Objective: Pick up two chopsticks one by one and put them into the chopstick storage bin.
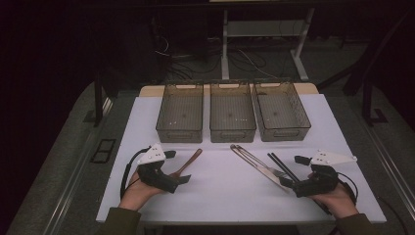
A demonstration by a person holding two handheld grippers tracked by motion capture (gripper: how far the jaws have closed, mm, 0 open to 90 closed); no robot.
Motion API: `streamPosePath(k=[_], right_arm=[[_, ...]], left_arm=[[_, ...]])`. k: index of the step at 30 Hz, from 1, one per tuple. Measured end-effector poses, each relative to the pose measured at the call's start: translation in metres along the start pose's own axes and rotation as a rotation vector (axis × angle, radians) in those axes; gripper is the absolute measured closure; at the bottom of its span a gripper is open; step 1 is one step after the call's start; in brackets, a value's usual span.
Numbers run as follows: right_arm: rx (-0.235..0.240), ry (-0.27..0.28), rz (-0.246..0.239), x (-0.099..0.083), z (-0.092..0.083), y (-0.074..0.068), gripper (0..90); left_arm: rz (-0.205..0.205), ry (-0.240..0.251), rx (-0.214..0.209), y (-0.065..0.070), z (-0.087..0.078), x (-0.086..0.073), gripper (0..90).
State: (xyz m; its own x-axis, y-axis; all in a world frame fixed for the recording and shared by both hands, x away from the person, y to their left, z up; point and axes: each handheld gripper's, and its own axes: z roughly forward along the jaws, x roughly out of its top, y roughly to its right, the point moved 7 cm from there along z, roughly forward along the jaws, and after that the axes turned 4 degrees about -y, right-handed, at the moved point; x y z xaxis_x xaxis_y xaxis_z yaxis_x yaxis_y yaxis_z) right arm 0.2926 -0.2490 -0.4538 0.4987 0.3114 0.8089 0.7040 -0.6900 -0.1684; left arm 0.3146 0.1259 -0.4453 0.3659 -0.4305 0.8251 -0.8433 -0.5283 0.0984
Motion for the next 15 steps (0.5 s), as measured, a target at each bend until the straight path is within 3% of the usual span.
streamPosePath(k=[15], right_arm=[[-0.014,0.026,0.007,0.0039,-0.0045,0.0028,0.2]], left_arm=[[-0.003,0.008,-0.006,0.0035,-0.0003,-0.0006,0.0]])
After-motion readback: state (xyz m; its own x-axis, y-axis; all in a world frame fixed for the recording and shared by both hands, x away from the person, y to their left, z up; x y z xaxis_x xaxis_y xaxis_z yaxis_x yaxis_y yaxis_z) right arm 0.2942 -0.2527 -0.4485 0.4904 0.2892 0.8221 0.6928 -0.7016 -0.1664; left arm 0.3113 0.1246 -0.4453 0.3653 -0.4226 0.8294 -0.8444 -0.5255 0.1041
